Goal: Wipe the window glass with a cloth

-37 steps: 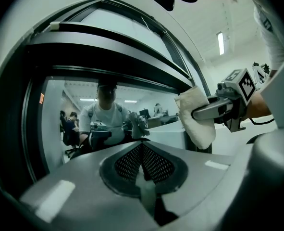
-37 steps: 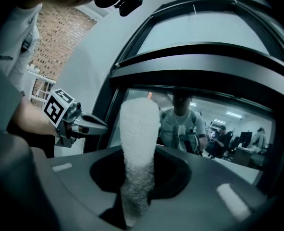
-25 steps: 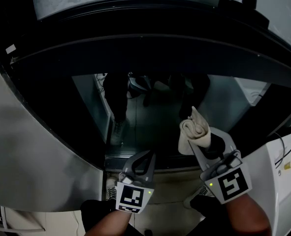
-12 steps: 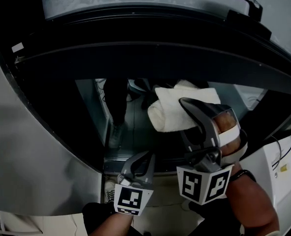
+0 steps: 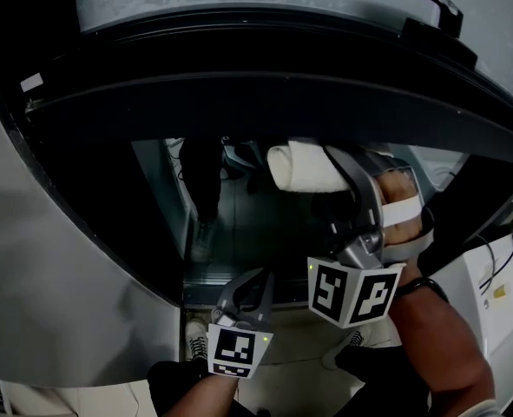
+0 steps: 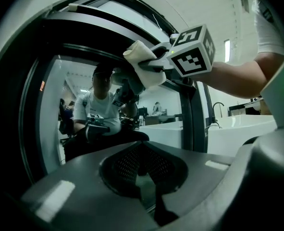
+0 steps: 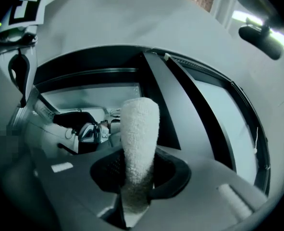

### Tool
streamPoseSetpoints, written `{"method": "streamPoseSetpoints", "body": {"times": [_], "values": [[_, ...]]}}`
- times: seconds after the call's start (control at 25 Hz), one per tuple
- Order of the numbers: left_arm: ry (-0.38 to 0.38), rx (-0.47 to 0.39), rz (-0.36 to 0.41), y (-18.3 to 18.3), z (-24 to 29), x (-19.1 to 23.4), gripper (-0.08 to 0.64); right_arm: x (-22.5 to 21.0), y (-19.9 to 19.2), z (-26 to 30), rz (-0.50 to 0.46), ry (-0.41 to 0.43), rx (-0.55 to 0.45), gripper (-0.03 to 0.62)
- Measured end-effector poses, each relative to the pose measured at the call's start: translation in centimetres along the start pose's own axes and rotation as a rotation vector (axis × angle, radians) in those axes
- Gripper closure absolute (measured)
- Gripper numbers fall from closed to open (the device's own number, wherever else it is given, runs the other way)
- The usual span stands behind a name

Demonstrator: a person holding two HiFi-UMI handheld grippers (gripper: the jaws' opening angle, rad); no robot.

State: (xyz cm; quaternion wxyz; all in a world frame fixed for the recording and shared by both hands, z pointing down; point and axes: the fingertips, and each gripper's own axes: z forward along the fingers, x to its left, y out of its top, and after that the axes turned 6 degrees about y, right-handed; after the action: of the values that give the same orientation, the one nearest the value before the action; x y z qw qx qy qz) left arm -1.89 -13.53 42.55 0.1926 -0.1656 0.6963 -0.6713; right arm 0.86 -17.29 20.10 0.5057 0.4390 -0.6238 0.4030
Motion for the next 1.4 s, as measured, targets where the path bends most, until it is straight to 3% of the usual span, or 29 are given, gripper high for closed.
{"method": "streamPoseSetpoints", "body": {"times": [1.08,1.4], "values": [[0.01,0.019,0.003,-0.4,0.0,0.4,0.543,7.6,-1.6,1.3,0.106,0.115,-0.001,0.502],[0.014,0.064,0.004,-2.8,0.2,0.5,0.543,10.4,-2.2,0.9,0.138,0.159,0.004,0.502]]}}
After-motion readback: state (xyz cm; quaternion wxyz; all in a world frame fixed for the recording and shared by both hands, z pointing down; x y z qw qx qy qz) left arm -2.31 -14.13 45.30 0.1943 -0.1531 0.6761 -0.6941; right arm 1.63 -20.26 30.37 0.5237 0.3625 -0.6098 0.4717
